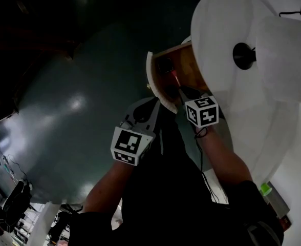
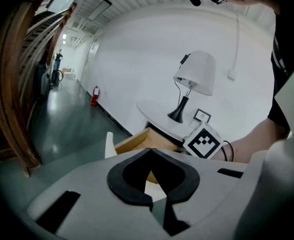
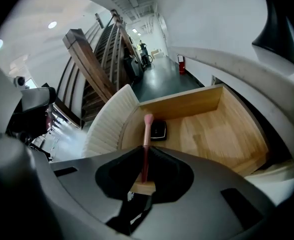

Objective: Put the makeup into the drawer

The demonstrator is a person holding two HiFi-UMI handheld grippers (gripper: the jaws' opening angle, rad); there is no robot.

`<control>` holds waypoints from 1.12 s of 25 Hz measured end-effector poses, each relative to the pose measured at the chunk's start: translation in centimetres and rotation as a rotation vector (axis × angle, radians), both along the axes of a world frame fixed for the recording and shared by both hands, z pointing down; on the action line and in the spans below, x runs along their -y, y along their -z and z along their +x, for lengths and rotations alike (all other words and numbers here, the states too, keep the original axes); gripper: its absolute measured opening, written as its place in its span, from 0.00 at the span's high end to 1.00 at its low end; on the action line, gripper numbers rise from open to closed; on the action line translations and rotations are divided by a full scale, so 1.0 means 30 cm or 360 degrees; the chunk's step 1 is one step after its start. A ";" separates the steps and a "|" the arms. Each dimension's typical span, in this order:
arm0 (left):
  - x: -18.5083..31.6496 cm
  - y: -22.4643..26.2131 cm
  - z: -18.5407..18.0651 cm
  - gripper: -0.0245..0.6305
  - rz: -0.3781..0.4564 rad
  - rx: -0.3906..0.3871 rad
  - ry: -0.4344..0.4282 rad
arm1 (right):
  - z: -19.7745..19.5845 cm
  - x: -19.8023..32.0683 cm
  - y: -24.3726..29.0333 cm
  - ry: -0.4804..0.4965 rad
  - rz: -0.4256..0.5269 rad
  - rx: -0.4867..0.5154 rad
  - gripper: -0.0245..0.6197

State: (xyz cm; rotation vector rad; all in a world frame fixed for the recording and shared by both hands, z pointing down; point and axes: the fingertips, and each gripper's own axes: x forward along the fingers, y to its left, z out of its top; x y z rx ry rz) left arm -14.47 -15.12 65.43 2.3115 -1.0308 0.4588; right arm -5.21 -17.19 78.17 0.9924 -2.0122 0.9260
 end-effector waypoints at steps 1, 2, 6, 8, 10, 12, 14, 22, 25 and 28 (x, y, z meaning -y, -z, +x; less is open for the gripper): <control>-0.007 -0.004 0.005 0.95 -0.0012 -0.0005 -0.0003 | 0.006 0.000 -0.006 -0.0008 -0.0003 -0.0015 0.89; -0.015 -0.005 0.010 0.95 -0.0021 -0.0008 -0.0007 | 0.009 0.000 -0.011 -0.0013 -0.0004 -0.0025 0.89; -0.027 0.001 0.013 0.95 -0.0044 -0.0014 -0.0002 | 0.005 0.000 -0.025 -0.0031 -0.0015 -0.0006 0.89; -0.020 0.025 0.009 0.95 -0.0045 -0.0017 0.0012 | 0.006 -0.001 -0.009 -0.0037 -0.0024 0.0009 0.89; -0.007 0.063 -0.004 0.95 -0.0035 -0.0018 0.0025 | 0.006 -0.001 0.027 -0.0032 -0.0014 0.0015 0.89; 0.007 0.109 -0.022 0.95 -0.0008 -0.0016 0.0040 | 0.001 -0.005 0.072 -0.0020 0.0002 0.0025 0.89; 0.017 0.153 -0.037 0.95 0.0015 -0.0014 0.0059 | -0.002 -0.018 0.117 -0.0008 0.0013 0.0039 0.89; 0.011 0.335 -0.079 0.95 0.0079 -0.0073 0.0103 | -0.045 -0.094 0.345 -0.0002 0.0067 0.0184 0.89; -0.022 0.409 -0.069 0.95 0.0111 -0.0092 0.0079 | -0.070 -0.125 0.460 0.0017 0.0127 0.0297 0.89; -0.059 0.472 -0.061 0.95 0.0156 -0.0081 0.0023 | -0.086 -0.140 0.575 0.0042 0.0209 0.0370 0.89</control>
